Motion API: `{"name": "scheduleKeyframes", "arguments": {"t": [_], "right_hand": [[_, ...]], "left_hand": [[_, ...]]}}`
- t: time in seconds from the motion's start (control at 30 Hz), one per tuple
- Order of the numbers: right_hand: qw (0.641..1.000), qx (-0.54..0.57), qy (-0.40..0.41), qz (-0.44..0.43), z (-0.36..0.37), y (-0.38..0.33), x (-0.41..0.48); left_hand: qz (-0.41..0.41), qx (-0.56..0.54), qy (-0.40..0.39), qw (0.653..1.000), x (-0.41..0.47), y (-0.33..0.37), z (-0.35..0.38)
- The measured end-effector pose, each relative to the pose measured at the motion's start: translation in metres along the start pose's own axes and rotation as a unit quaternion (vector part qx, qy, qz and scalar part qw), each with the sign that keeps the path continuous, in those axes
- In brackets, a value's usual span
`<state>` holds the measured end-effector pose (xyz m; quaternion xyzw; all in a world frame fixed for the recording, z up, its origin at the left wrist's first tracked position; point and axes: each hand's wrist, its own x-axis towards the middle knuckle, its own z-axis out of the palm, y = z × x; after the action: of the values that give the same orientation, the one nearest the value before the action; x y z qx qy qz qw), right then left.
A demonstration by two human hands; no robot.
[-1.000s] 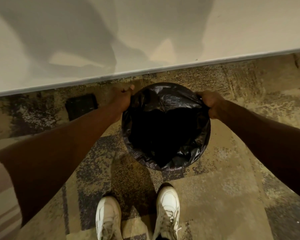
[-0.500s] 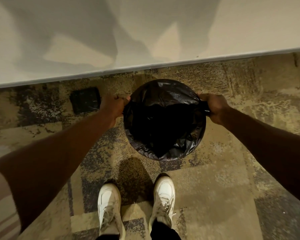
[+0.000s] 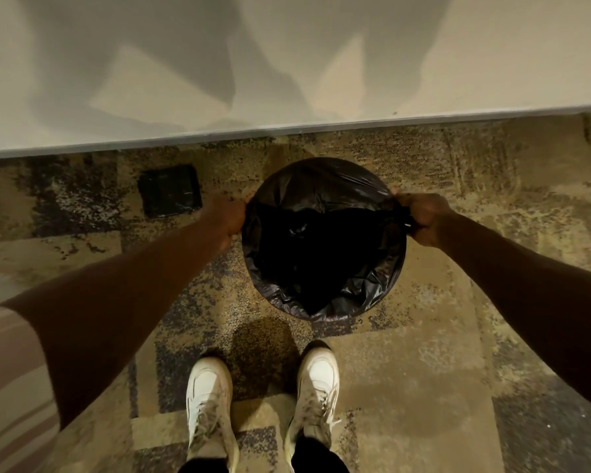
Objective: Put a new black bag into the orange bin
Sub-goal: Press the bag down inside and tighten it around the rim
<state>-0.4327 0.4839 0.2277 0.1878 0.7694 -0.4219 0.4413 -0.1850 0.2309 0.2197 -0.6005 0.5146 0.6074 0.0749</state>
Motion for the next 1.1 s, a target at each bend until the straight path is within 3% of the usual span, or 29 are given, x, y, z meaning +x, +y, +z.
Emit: {"name": "scheduleKeyframes", "arguments": {"t": [0.07,0.23,0.37,0.47,0.73,0.87,0.97,1.03,1.1], "right_hand": [[1.000,-0.011,0.002,0.009,0.002,0.003,0.003],[0.999,0.026,0.020,0.010,0.010,0.017,0.006],[0.992,0.121,0.034,-0.012,0.010,0.024,-0.006],[0.988,0.153,0.008,-0.028,0.005,0.034,-0.021],[0.966,0.256,-0.004,-0.048,0.005,0.070,-0.038],[0.955,0.279,-0.096,-0.033,0.004,0.072,-0.036],[0.944,0.296,-0.145,-0.012,0.003,0.075,-0.032],[0.941,0.305,-0.146,-0.010,0.000,0.076,-0.031],[0.945,0.303,-0.126,-0.013,-0.001,0.079,-0.031]], "left_hand": [[-0.004,0.000,0.026,1.000,0.006,-0.008,0.000],[-0.018,0.031,0.008,0.999,0.009,-0.013,-0.002],[0.025,0.074,0.135,0.988,0.008,-0.017,-0.003],[0.085,0.075,0.168,0.979,-0.007,-0.017,0.003],[0.064,-0.019,0.070,0.995,-0.022,-0.028,0.012],[0.002,-0.168,-0.023,0.986,-0.016,-0.025,0.009],[-0.044,-0.213,-0.084,0.972,-0.013,-0.026,0.007],[-0.050,-0.224,-0.093,0.969,-0.014,-0.029,0.005],[-0.034,-0.217,-0.050,0.974,-0.017,-0.034,0.004]]}}
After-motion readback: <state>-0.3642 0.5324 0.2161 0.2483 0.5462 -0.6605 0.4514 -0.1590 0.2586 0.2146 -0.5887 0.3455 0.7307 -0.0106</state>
